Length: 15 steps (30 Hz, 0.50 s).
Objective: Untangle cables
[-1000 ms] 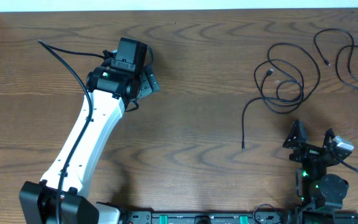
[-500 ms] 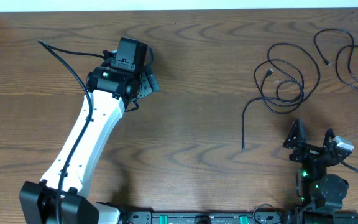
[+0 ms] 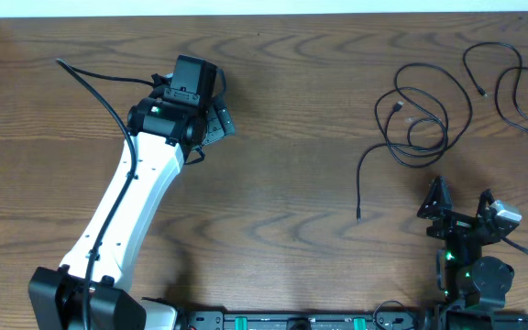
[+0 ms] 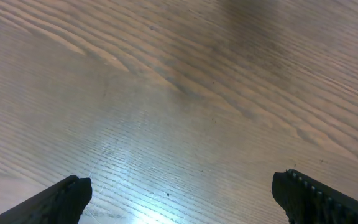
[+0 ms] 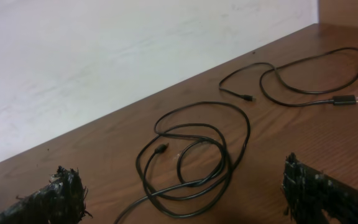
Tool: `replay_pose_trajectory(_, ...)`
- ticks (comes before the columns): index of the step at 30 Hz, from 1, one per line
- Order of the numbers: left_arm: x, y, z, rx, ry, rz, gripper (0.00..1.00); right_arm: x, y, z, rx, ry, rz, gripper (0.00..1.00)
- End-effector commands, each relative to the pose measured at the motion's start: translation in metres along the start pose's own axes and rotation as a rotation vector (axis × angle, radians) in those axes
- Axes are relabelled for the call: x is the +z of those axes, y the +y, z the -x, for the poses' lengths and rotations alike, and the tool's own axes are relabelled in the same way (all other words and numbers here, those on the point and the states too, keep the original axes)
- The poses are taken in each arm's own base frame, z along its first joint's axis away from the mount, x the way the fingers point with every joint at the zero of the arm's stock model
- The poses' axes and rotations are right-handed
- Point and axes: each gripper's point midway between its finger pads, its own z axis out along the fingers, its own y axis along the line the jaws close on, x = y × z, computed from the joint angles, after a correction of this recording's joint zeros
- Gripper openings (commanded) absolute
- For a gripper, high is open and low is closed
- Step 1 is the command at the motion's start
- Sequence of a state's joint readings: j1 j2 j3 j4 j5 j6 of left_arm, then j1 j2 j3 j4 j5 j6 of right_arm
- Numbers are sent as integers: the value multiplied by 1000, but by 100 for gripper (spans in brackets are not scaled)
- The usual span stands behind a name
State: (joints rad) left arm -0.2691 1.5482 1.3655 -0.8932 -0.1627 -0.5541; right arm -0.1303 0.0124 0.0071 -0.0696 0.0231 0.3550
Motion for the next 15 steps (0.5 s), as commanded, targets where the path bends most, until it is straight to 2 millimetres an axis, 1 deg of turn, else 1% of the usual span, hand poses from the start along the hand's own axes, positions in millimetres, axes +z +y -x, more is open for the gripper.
replay_pose_trajectory(1, -16, -1, 5, -19, -37, -25, 100, 0, 0, 0, -13, -3, -3, 99)
replay_pose_trajectory(5, -38, -1, 8, -22, -80, -62, 100, 0, 0, 0, -13, -3, -3, 99)
replay_pose_trajectory(8, -58, 2, 12, -6, -132, -93, 100, 0, 0, 0, -13, -3, -3, 99)
replay_pose_trajectory(12, -86, 11, 11, 55, -182, -119, 100, 0, 0, 0, -13, -3, -3, 99)
replay_pose_trajectory(15, -109, 16, 13, 47, -250, -162, 100, 0, 0, 0, -13, -3, -3, 99)
